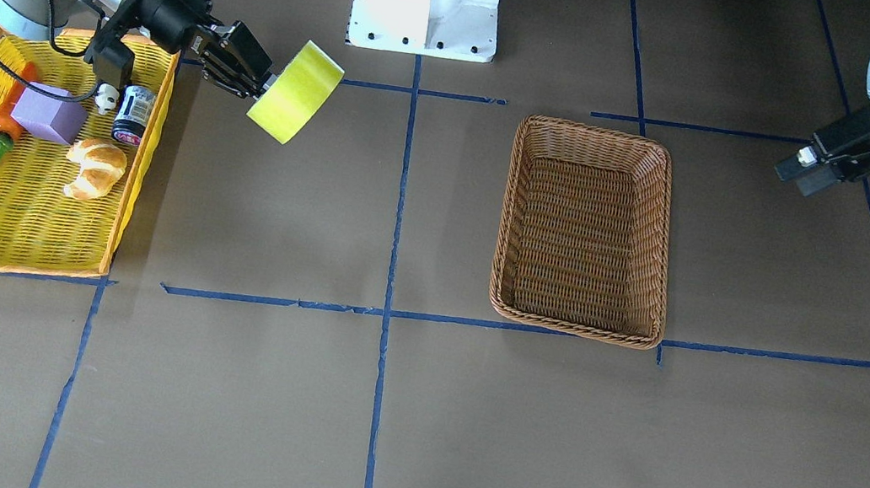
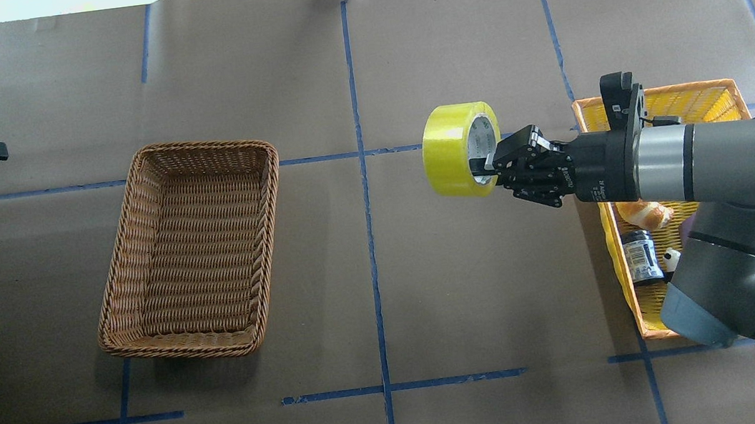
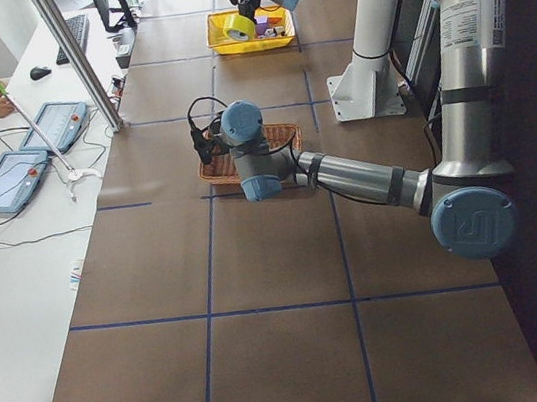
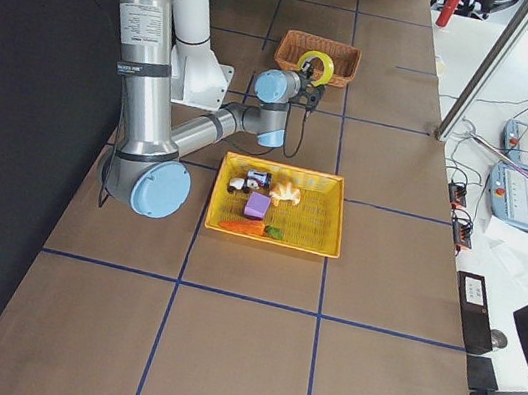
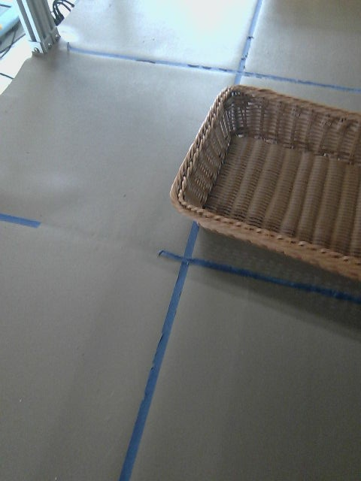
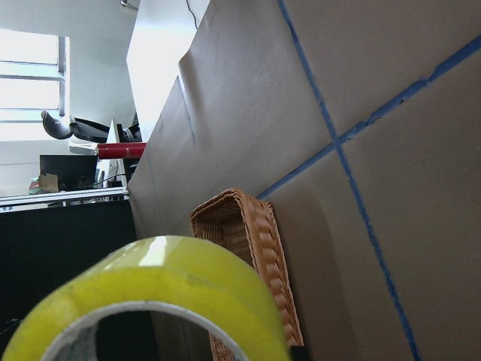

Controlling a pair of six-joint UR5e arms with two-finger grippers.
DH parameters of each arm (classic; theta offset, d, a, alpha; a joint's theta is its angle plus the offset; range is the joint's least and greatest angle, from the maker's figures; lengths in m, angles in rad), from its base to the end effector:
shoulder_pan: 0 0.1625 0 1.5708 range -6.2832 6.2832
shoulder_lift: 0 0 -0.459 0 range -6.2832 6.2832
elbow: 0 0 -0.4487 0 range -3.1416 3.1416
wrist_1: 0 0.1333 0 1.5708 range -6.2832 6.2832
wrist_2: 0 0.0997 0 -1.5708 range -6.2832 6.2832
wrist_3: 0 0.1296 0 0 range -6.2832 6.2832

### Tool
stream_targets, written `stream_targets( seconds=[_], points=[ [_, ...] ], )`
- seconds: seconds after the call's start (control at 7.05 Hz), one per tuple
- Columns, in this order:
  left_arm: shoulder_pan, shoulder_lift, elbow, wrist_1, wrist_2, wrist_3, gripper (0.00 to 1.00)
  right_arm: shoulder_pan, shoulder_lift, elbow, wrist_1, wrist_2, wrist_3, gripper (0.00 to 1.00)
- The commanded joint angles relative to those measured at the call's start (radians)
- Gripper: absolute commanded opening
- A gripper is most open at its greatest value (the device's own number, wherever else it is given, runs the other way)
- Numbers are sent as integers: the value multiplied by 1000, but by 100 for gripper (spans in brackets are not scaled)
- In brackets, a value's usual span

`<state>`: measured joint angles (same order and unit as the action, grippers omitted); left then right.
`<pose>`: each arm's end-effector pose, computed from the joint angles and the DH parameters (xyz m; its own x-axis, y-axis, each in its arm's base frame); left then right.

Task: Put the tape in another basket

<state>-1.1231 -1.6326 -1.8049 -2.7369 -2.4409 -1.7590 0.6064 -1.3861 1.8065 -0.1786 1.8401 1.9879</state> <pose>0.2079 -0.5119 0.3997 -0.0010 -0.2765 -0.9610 0.2566 0.9288 -0.2675 -0.4296 -0.4182 0.3039 -0.3164 0.2558 0.9135 -0.2285 0.9141 -0.3351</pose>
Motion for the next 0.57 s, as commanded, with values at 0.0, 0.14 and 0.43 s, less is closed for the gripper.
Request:
stream_targets(
  seconds=[0.0,0.14,0.43],
  points=[
    [122,-38,-1,-219,153,-279,100,-48,2,-7,111,-15,40,1],
    [172,-38,-2,-334,242,-395,100,-69,19,-4,126,-15,40,1],
    [273,-56,-5,-485,377,-558,100,-137,73,-1,139,-9,46,2]
  ],
)
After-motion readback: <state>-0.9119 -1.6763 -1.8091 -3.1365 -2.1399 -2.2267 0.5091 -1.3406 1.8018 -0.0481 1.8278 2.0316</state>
